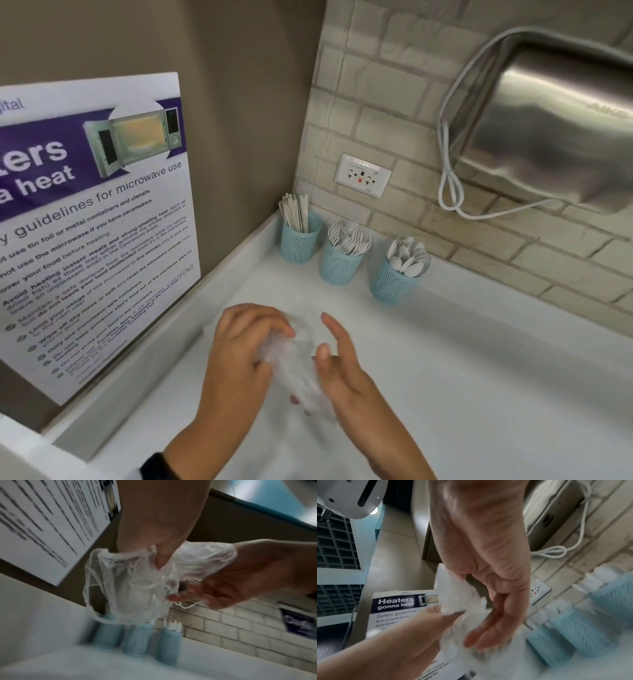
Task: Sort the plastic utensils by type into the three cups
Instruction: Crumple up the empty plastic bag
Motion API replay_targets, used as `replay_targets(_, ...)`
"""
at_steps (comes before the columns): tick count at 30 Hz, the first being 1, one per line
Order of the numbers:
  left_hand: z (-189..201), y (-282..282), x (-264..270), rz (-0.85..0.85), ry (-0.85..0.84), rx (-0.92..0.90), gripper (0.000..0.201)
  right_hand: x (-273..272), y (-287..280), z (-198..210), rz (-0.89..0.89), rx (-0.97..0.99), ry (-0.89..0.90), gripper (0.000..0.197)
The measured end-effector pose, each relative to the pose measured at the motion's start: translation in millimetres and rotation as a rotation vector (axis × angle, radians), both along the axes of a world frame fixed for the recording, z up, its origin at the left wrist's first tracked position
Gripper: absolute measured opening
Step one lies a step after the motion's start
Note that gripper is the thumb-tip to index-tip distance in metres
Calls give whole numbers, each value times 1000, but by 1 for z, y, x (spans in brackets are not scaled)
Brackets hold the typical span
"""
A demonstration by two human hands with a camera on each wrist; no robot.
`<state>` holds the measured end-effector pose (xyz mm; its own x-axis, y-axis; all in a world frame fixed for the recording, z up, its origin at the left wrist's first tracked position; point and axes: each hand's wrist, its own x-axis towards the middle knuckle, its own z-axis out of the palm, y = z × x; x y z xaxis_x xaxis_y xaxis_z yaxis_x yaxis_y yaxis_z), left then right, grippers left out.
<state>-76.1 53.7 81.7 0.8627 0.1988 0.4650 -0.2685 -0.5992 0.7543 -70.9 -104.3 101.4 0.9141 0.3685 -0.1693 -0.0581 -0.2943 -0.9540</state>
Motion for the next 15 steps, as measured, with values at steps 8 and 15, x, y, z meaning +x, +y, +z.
replay_targets(8,-4,4,-2,-96,192,44,32,7,2,3,-163,135,-105,27)
replay_targets(15,7,1,-1,-208,369,-401,47,11,1,-11,-221,29,-39,38)
